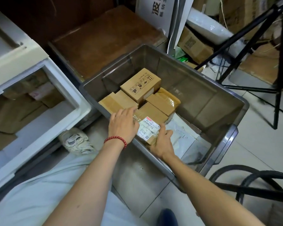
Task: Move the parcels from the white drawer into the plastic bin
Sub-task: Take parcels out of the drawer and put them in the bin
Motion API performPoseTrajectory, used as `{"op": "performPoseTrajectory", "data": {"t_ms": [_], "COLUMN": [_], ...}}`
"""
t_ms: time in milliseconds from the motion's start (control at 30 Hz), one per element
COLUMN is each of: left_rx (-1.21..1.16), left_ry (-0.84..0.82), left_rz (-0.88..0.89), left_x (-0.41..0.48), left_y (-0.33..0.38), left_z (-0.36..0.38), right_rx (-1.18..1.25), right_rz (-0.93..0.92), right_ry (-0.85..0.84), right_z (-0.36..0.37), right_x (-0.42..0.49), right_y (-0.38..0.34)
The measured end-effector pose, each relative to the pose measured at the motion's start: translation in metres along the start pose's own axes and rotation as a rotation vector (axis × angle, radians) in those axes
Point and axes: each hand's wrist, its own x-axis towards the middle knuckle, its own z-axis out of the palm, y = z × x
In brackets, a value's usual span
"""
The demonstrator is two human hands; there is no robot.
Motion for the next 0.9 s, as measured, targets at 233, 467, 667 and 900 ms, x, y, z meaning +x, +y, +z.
{"op": "performPoseTrajectory", "data": {"t_ms": [233, 467, 667, 900], "left_rx": [0.013, 0.013, 0.065, 0.171], "left_ry": [0.006, 0.057, 0.046, 0.221], "left_rz": [-0.002, 0.021, 0.045, 0.008], "left_x": [0.001, 0.0, 0.001, -0.024], "left_y": [-0.002, -0.005, -0.007, -0.024], "left_z": [0.002, 0.009, 0.012, -0.01], "right_rx": [0.357, 0.44, 0.088, -0.386], "right_rz": [0.136, 0.154, 0.103, -0.061], "right_ry": [-0.335, -0.124, -0.066, -0.017], "right_z": [-0.026, -0.012, 0.001, -0.024], "right_x": [0.017, 0.012, 0.021, 0.014], "right_y": [0.017, 0.005, -0.003, -0.018]}}
